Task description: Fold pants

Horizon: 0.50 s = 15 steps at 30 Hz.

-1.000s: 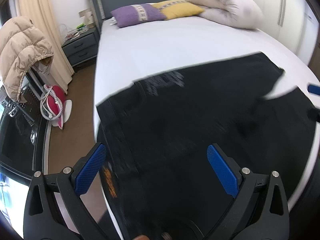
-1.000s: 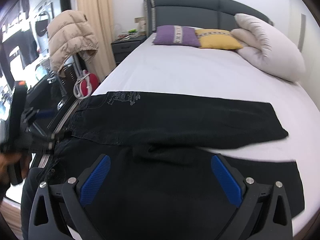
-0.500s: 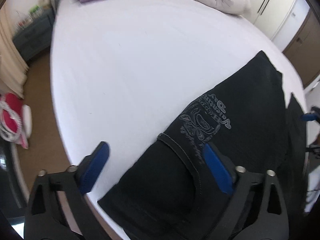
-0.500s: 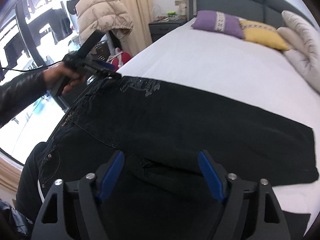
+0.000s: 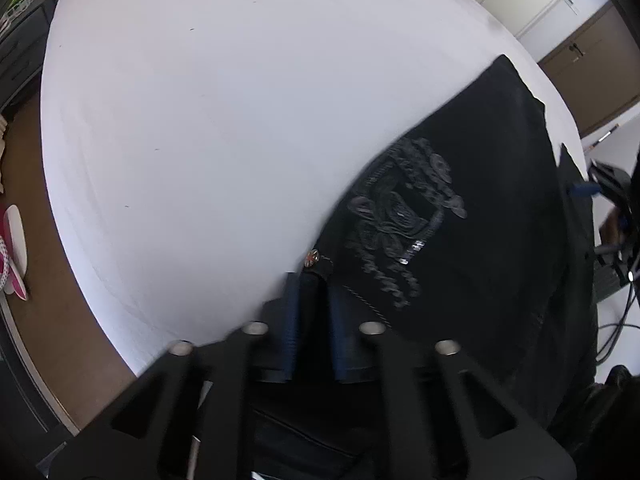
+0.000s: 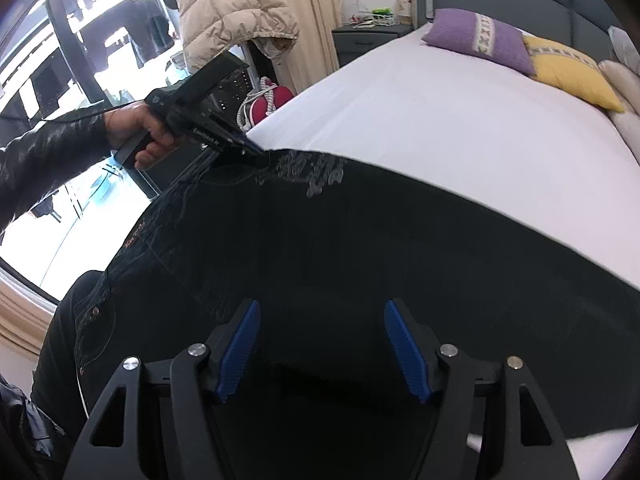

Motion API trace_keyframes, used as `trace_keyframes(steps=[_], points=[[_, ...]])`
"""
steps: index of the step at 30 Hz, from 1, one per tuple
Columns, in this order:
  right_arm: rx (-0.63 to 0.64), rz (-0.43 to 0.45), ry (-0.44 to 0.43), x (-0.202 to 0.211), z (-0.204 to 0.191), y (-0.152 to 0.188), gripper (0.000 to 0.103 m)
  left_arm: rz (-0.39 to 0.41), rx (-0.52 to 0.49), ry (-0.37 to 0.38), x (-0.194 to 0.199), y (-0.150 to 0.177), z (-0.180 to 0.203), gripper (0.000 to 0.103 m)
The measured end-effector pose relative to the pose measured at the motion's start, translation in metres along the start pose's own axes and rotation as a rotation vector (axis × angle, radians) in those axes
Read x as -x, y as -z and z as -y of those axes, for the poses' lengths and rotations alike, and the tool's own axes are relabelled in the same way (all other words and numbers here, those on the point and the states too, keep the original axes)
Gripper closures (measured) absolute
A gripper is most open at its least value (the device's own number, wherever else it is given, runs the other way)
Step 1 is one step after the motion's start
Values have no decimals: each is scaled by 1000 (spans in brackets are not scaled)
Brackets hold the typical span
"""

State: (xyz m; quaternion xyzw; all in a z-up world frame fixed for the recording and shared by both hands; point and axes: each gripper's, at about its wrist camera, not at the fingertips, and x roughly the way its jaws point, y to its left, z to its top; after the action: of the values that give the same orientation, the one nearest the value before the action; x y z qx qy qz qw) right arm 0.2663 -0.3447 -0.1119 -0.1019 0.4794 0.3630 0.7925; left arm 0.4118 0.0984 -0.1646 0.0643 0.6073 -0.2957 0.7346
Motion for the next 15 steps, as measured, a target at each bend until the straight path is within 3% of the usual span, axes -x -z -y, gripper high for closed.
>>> trace_keyframes(steps=[9, 15], points=[[153, -36, 94, -31, 13, -76, 43, 240, -72, -156, 34, 23, 40, 99], [328, -102, 154, -67, 11, -125, 49, 325, -127, -219, 41, 54, 78, 99]])
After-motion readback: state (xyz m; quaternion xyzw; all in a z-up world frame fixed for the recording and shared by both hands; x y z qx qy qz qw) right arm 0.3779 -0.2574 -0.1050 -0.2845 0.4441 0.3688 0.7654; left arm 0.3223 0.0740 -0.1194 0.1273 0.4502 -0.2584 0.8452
